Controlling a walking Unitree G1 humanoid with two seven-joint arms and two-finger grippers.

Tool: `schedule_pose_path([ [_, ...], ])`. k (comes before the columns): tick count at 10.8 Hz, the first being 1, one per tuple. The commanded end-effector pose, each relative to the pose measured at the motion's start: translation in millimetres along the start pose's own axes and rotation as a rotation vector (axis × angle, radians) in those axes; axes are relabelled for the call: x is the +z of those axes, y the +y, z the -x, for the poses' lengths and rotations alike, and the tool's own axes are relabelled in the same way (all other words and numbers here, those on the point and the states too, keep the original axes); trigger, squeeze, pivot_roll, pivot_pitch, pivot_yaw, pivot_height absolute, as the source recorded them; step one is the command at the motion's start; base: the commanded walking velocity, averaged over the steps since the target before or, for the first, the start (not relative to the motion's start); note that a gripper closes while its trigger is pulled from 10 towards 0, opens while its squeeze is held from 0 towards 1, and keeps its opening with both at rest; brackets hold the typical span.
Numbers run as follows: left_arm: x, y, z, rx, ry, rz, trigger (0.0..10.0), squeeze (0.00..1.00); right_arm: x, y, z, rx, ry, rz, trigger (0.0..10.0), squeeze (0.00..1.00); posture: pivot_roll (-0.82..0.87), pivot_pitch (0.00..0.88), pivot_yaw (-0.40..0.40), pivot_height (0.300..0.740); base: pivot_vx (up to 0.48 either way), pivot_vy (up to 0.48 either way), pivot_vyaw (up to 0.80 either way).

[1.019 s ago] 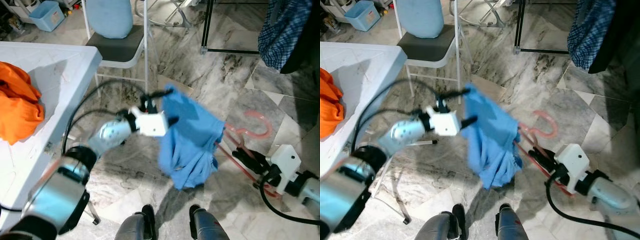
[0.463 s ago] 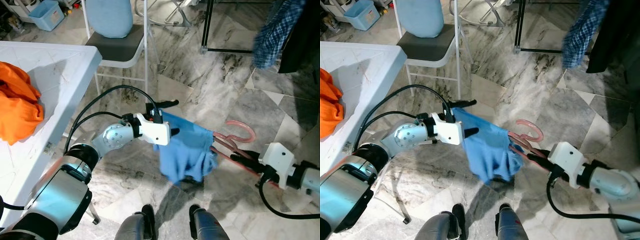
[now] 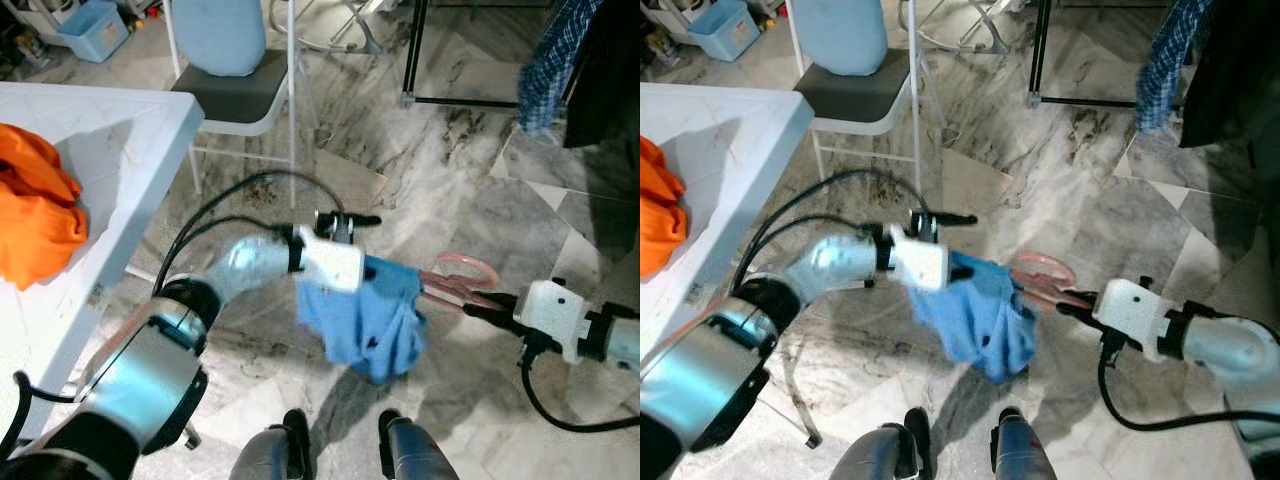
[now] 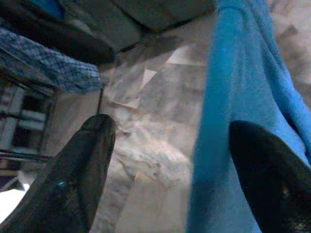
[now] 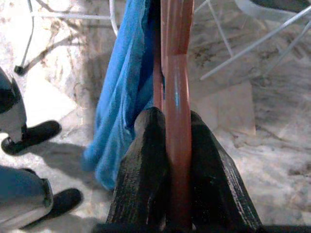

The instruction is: Hang hanger

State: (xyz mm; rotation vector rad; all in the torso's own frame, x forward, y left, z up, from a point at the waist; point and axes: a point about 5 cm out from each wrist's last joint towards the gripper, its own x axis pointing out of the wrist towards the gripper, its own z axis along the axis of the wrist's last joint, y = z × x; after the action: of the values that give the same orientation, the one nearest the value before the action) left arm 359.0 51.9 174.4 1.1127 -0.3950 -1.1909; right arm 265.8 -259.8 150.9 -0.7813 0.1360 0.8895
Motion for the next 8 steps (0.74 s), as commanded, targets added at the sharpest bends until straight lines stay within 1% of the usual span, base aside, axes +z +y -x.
schedule_pose_path([
  [1, -3.7, -4.7, 0.4, -0.048, 0.022, 0.027, 0.0, 0.0, 3.2, -0.1, -1.1, 0.03, -0.011, 0.044, 10.0, 0.0, -0.25, 0.304, 0.151, 0.74, 0.0, 0.0, 0.0],
  [2, -2.1, -8.6, -3.3, -0.136, 0.031, 0.028, 0.0, 0.0, 3.7, -4.0, -2.9, 0.026, -0.006, 0.111, 10.0, 0.0, -0.25, 0.305, 0.153, 0.74, 0.0, 0.0, 0.0],
  [3, -2.4, -9.4, -3.9, -0.16, 0.039, 0.03, 0.0, 0.0, 4.3, -6.8, -3.3, 0.009, -0.006, 0.133, 10.0, 0.0, -0.25, 0.305, 0.153, 0.74, 0.0, 0.0, 0.0],
  [4, -4.7, -4.6, -3.1, -0.155, 0.069, 0.049, 0.0, 0.0, 5.8, -12.3, -3.5, -0.027, -0.003, 0.171, 10.0, 0.0, -0.25, 0.306, 0.158, 0.74, 0.0, 0.0, 0.0],
  [5, -6.8, 1.8, -1.7, -0.129, 0.095, 0.056, 0.0, 0.0, 6.3, -17.6, -2.4, -0.067, -0.004, 0.193, 10.0, 0.0, -0.25, 0.309, 0.161, 0.74, 0.0, 0.0, 0.0],
  [6, -7.9, 3.7, -1.1, -0.121, 0.109, 0.054, 0.0, 0.0, 5.4, -19.7, -1.7, -0.08, -0.004, 0.199, 10.0, 0.0, -0.25, 0.309, 0.161, 0.74, 0.0, 0.0, 0.0],
  [8, -11.4, 7.1, 1.2, -0.096, 0.153, -0.003, 0.0, 0.0, 5.1, -24.9, 0.7, -0.116, 0.0, 0.224, 10.0, 0.0, -0.25, 0.315, 0.16, 0.74, 0.0, 0.0, 0.0],
])
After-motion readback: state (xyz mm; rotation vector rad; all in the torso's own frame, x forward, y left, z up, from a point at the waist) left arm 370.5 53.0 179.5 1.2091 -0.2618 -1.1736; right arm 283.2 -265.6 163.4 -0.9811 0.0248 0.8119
